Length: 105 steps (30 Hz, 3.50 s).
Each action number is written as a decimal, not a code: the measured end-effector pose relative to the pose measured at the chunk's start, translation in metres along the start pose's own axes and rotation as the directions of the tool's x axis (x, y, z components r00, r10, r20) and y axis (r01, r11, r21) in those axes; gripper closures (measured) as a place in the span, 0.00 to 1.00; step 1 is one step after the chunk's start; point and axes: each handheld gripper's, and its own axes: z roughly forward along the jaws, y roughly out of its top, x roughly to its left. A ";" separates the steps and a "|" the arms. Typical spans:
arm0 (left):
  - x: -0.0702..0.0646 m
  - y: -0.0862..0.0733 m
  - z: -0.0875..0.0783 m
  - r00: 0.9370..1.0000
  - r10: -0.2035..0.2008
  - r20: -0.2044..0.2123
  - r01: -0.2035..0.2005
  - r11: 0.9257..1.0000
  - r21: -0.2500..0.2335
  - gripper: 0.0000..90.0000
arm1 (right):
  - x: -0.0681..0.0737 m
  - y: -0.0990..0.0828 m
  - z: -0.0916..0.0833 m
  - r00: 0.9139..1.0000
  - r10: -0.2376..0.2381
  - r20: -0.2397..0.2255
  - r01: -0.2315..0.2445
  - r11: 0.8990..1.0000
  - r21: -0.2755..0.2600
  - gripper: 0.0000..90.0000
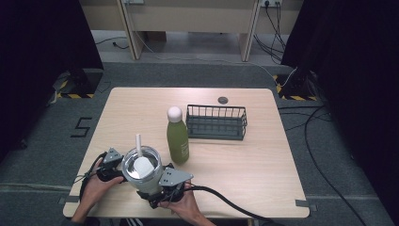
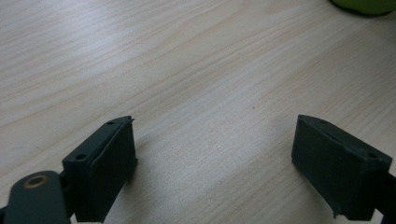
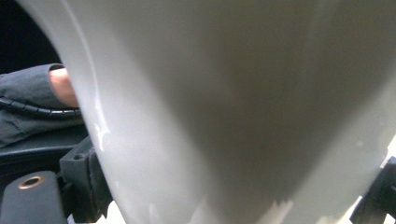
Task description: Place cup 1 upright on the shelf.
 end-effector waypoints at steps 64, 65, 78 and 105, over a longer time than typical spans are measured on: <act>0.000 0.000 0.000 1.000 -0.001 0.001 0.001 1.000 -0.004 0.15 | -0.103 0.048 -0.166 0.874 0.007 0.485 -0.003 1.000 -0.009 0.12; 0.000 0.000 0.000 1.000 0.000 0.001 0.000 1.000 -0.003 0.15 | -0.106 0.048 -0.167 0.870 0.011 0.494 -0.006 1.000 -0.012 0.12; 0.000 0.000 0.000 1.000 -0.001 0.001 0.001 1.000 -0.004 0.14 | -0.141 0.043 -0.172 0.817 0.050 0.575 -0.039 0.999 -0.031 0.12; 0.000 0.000 0.000 1.000 -0.002 0.001 0.002 1.000 -0.004 0.14 | -0.189 0.064 -0.186 0.743 0.071 0.665 -0.042 0.997 -0.059 0.12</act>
